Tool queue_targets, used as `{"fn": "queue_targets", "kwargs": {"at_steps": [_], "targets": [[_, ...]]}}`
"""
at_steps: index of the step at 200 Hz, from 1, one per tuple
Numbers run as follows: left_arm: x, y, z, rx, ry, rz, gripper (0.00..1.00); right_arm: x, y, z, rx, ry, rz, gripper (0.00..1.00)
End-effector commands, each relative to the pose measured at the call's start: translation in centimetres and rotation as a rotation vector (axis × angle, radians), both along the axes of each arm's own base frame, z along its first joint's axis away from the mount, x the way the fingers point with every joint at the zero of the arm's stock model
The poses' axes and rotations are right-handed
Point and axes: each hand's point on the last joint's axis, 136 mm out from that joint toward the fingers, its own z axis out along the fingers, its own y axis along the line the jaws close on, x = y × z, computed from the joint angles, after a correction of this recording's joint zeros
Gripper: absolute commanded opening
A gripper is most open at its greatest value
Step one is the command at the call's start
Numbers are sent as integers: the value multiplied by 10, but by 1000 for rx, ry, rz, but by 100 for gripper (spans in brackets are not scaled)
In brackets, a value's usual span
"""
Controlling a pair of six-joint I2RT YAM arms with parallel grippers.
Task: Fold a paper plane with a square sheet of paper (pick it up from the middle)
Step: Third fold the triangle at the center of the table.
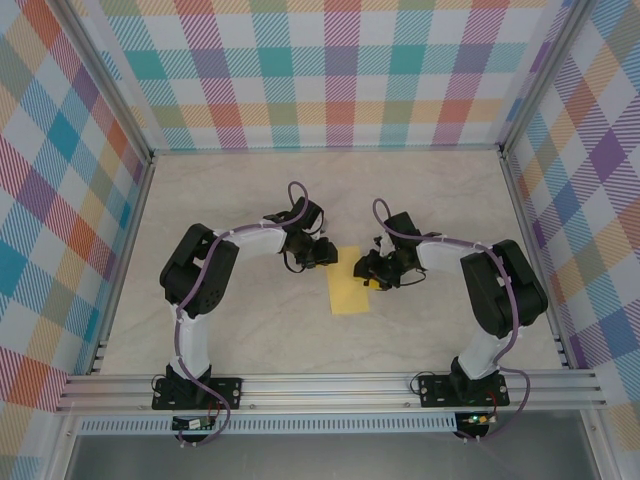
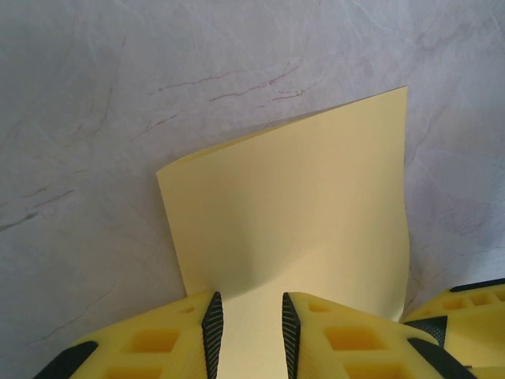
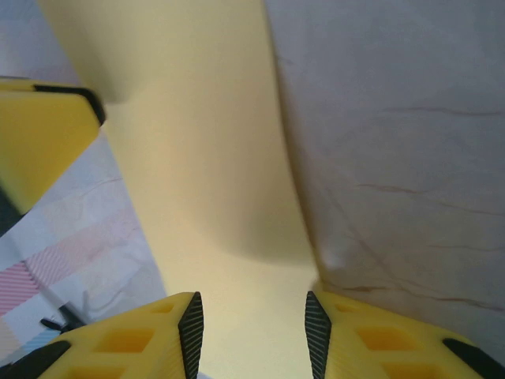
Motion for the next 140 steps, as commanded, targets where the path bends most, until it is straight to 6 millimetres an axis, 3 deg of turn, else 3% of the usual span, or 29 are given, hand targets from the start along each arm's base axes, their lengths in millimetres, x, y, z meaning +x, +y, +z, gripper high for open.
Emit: {"fn": "queue_targets", "kwargs": {"at_steps": [1,33,54,95,140], "targets": [[-10,5,-16,33,37,-3,29,12,-13,4,-100,-59,5,43],[-11,8,-20,43,42,1,28,20,-14,-2,-130,-59,7,43],[-12,8,-20,42,42,3,28,20,-3,-2,-66,-57,26,43],[-11,7,-20,38,42,1,28,15,8,-6,-1,-30,61,41],[-11,8,-22,40,46,8,28,5,17,3,92,-42,97,35]]}}
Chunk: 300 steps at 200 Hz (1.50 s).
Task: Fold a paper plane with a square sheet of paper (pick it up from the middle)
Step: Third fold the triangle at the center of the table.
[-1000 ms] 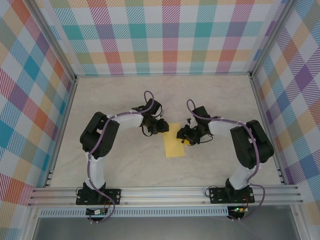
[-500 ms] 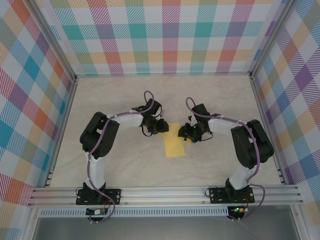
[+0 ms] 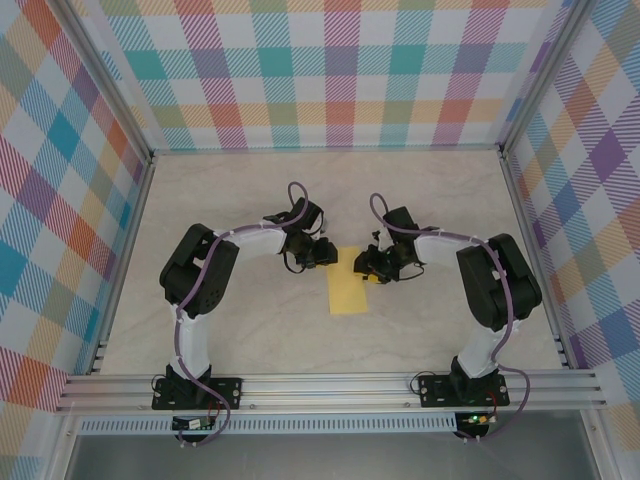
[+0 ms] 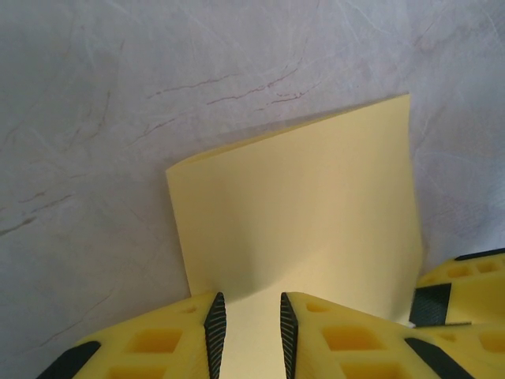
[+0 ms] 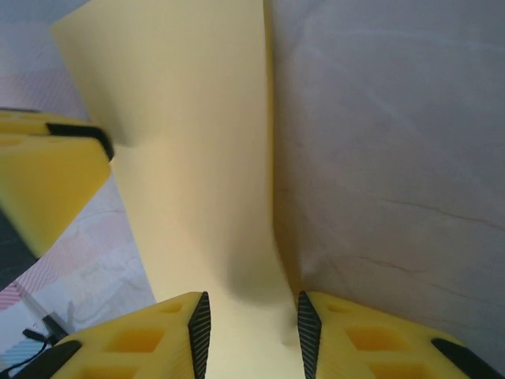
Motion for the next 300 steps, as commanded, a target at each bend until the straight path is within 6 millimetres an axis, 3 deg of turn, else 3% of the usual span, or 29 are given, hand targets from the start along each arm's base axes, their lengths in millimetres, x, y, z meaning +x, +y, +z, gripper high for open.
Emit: {"fn": "queue_targets", "kwargs": {"at_steps": [1,81,117,144,195,233,272,300], "targets": [[-11,8,-21,45,53,8,28,-10,11,3,75,-3,54,34],[-12,9,-22,48,55,7,28,-18,10,4,114,23,8,37],[-13,10,-16,39,35,9,29,-16,3,0,64,35,-25,28],[-11,10,4,18,-8,5,33,-15,5,-1,66,54,-19,20],[-12,18,53,-23,-145,28,47,-14,9,5,91,72,-25,17],[-48,22,74,24,-275,-32,55,-15,12,12,116,83,-27,15],[-109,6,69,223,-432,-225,57,-14,15,16,135,94,-16,16],[-137,-11,67,332,-548,-325,58,-13,15,19,133,96,-16,15]]}}
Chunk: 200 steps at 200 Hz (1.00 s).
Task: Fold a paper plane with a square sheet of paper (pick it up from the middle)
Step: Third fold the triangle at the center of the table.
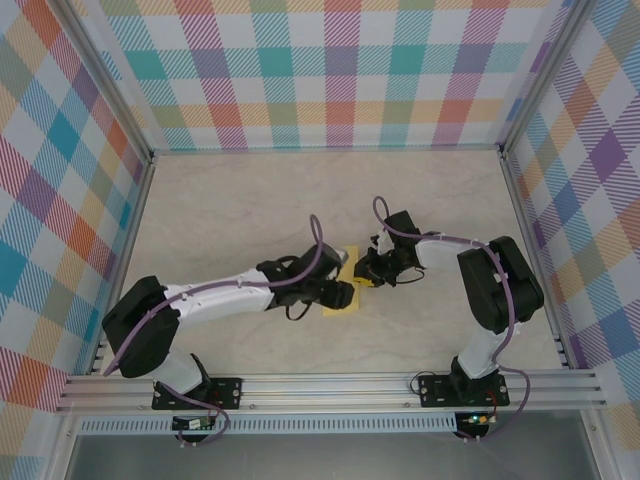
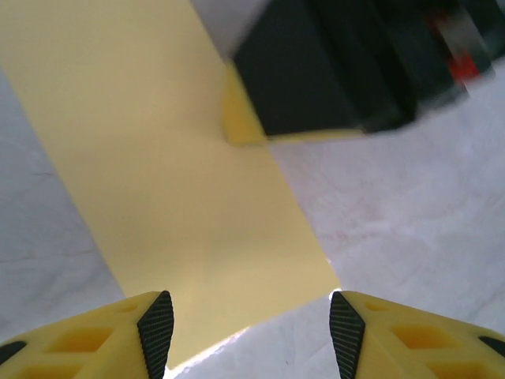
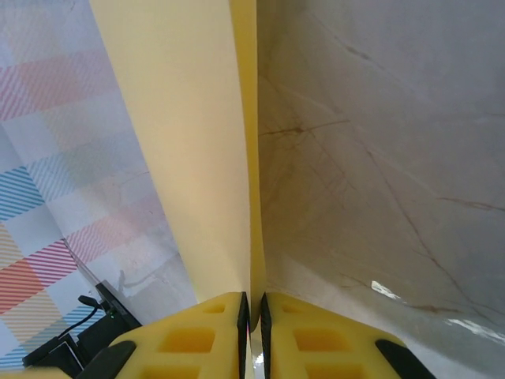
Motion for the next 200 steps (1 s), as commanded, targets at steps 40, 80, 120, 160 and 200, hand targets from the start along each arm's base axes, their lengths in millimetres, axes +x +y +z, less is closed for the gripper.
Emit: {"fn": "queue_targets", "kwargs": {"at_steps": [40,80,120,160,200], "targets": [[-23,-8,-18,287,-243,-107,60,1,4,10,27,18,6,15],[-28,-29,-35,388,-286,-175,59,1,4,6,22,25,7,15],[-20,-29,-45,464,-318,-166,56,0,3,4,15,29,8,15],[-19,-25,-44,469,-329,-164,42,0,2,3,12,29,8,15],[-17,-25,-38,456,-344,-146,13,0,3,4,13,26,8,16]]}}
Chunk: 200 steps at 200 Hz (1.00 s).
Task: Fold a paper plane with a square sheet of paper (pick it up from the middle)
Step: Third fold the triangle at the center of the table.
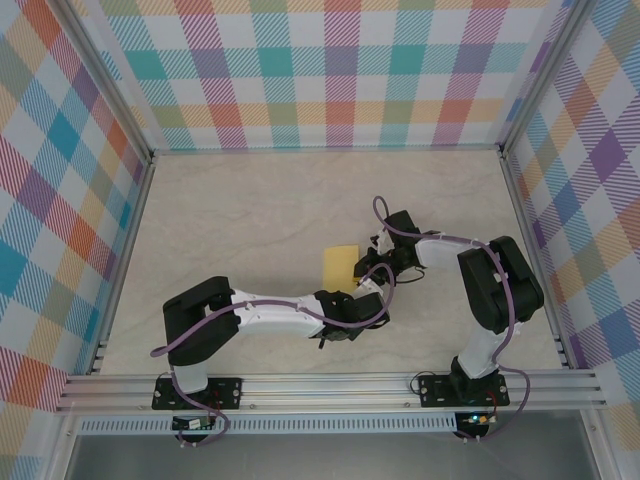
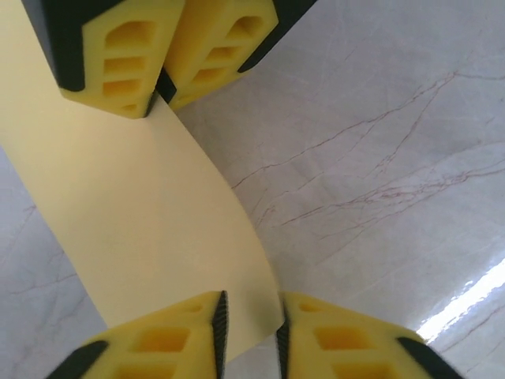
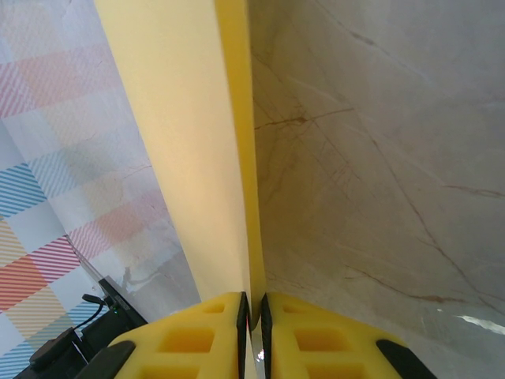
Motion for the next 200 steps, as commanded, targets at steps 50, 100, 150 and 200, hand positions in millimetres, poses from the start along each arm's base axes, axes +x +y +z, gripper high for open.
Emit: {"fn": "queue_targets", "kwargs": {"at_steps": [50,100,150,200], "targets": [[3,3,14,3,-42,11,0,3,0,2,3,12,-2,18],[4,7,21,-118,48,41,0,9,-15,10,-32,-18,-41,25],[5,15,21,-364,278,102,0,21,-33,31,-82,-95,-79,34],[12,28,18,-504,419,149,0,33,-9,52,69,-133,-41,22]]}}
